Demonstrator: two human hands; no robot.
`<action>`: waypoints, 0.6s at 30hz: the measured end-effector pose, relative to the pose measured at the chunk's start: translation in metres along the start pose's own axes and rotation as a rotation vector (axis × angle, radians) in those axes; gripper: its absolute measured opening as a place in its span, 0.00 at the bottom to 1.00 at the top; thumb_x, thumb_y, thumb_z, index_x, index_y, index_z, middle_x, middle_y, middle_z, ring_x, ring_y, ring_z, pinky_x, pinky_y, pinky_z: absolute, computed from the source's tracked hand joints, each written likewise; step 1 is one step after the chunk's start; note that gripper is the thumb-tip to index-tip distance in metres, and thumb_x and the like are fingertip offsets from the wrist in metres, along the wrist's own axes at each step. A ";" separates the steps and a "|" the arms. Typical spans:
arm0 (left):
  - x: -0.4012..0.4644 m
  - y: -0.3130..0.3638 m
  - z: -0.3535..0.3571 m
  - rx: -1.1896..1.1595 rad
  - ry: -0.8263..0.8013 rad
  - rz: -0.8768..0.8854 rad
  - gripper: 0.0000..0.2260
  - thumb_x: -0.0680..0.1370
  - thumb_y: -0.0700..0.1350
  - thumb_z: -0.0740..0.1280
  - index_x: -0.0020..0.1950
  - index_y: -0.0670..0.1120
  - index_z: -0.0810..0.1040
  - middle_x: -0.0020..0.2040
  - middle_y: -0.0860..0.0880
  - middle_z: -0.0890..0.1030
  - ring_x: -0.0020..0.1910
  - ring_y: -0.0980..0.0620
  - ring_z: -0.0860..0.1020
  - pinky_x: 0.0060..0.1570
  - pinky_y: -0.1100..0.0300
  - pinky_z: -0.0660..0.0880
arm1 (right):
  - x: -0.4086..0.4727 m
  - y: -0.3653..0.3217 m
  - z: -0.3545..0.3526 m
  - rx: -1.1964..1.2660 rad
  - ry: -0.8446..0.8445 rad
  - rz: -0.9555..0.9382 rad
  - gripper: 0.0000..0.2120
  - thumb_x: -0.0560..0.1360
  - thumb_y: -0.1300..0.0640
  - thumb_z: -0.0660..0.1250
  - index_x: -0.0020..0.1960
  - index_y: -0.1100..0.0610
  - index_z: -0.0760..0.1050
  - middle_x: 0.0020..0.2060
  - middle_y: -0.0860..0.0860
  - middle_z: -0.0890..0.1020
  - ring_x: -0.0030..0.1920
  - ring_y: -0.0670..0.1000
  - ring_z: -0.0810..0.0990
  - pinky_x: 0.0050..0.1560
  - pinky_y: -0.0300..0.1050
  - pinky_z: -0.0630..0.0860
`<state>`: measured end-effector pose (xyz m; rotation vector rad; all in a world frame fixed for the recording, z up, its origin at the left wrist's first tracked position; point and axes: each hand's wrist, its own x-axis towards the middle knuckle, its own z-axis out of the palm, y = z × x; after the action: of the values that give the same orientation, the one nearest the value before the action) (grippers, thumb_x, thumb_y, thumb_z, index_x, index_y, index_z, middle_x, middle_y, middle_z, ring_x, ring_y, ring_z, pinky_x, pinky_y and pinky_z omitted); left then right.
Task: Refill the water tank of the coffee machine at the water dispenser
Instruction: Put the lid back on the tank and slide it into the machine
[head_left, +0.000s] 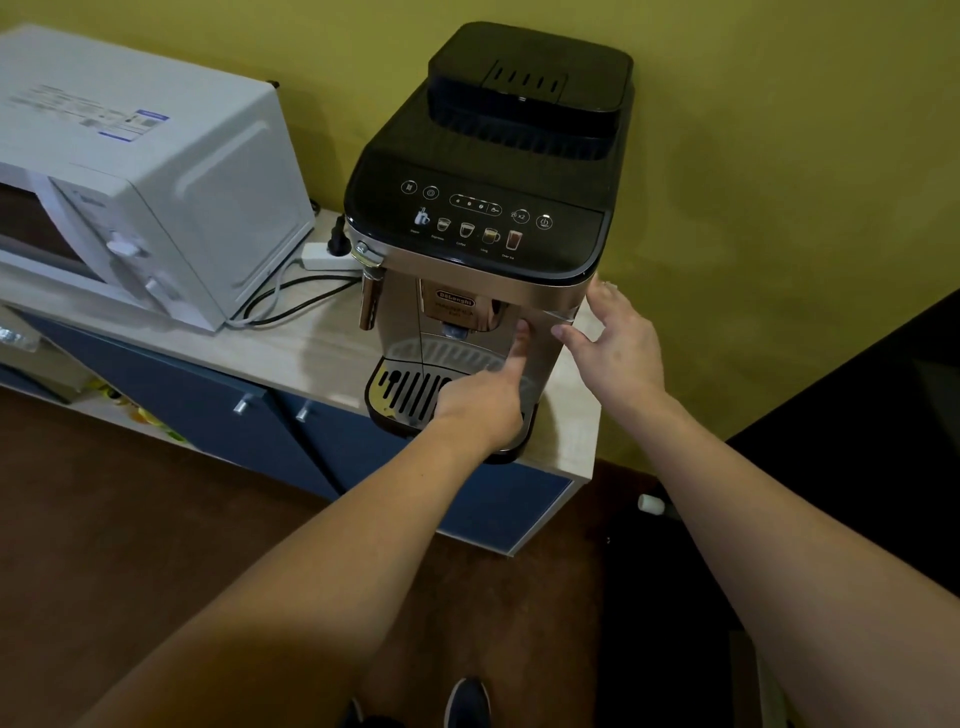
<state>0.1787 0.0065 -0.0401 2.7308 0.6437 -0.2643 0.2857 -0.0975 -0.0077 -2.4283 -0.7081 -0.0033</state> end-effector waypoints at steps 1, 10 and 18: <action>0.001 0.000 0.000 0.003 0.000 -0.006 0.46 0.77 0.39 0.61 0.73 0.59 0.25 0.37 0.45 0.76 0.32 0.48 0.78 0.29 0.53 0.76 | 0.000 0.001 0.002 0.003 0.013 0.009 0.32 0.77 0.48 0.69 0.78 0.52 0.61 0.77 0.52 0.64 0.77 0.52 0.60 0.74 0.47 0.60; 0.003 0.000 0.000 -0.020 -0.002 -0.044 0.47 0.77 0.40 0.63 0.73 0.61 0.25 0.38 0.46 0.74 0.33 0.50 0.76 0.28 0.55 0.69 | 0.000 0.008 0.016 -0.062 0.091 -0.001 0.29 0.78 0.47 0.66 0.77 0.52 0.64 0.77 0.54 0.64 0.76 0.55 0.63 0.73 0.52 0.63; 0.004 0.002 0.001 -0.022 -0.001 -0.056 0.47 0.76 0.41 0.64 0.73 0.61 0.26 0.38 0.46 0.74 0.33 0.49 0.77 0.28 0.55 0.71 | -0.003 0.008 0.020 -0.023 0.086 0.011 0.29 0.79 0.48 0.66 0.77 0.53 0.63 0.77 0.54 0.64 0.77 0.55 0.62 0.73 0.53 0.62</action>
<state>0.1827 0.0059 -0.0413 2.6944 0.7192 -0.2703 0.2842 -0.0930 -0.0290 -2.4383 -0.6599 -0.1112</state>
